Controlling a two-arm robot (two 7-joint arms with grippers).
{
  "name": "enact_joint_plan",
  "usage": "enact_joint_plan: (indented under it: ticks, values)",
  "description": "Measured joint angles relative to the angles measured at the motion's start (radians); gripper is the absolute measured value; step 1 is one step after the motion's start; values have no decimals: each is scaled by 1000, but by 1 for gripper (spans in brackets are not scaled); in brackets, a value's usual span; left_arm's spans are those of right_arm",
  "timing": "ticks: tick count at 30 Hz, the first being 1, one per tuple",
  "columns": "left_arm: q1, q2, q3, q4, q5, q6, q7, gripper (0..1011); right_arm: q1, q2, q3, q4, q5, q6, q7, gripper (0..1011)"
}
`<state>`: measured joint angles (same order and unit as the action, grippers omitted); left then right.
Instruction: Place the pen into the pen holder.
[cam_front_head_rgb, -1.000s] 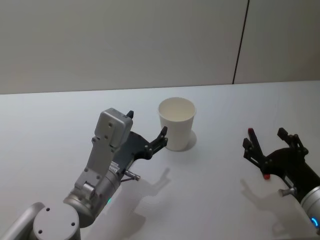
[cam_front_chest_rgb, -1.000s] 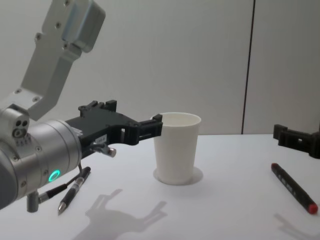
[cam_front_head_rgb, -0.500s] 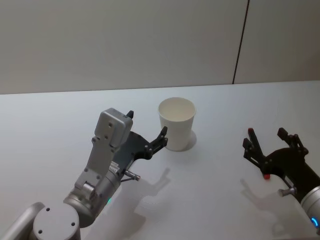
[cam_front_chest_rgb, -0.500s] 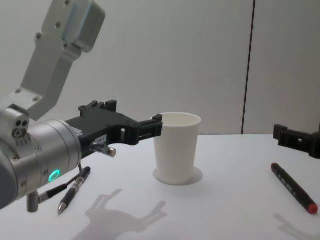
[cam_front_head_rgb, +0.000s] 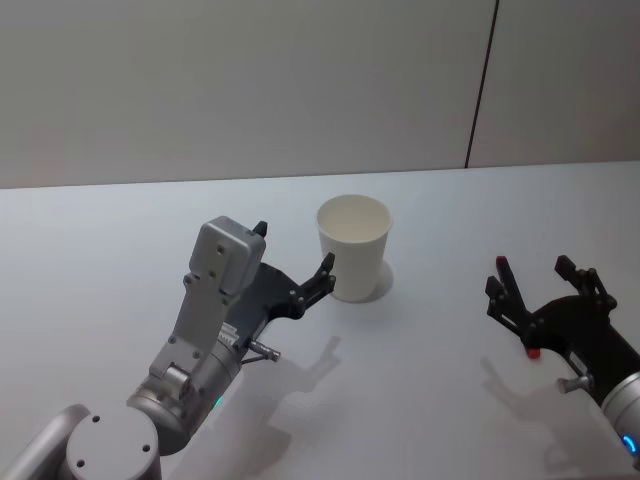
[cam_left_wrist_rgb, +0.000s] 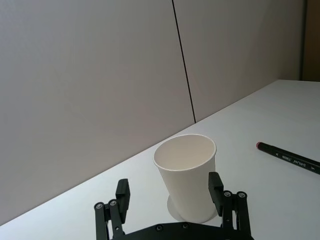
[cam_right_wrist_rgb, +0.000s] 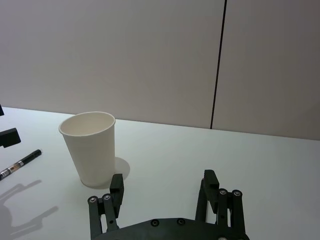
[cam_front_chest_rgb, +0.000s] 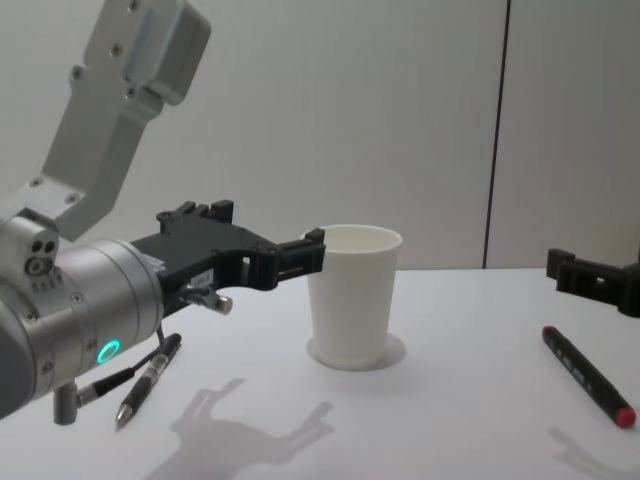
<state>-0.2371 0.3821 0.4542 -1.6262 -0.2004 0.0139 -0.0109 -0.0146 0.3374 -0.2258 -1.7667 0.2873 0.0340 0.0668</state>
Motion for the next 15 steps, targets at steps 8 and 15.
enact_joint_plan:
  ticks: [8, 15]
  values:
    - [0, 0, 0, 0, 0, 0, 0, 1004, 0, 0, 0, 0, 0, 0, 0, 1002]
    - [0, 0, 0, 0, 0, 0, 0, 1004, 7, -2, 1, 4, 0, 6, 3, 1002]
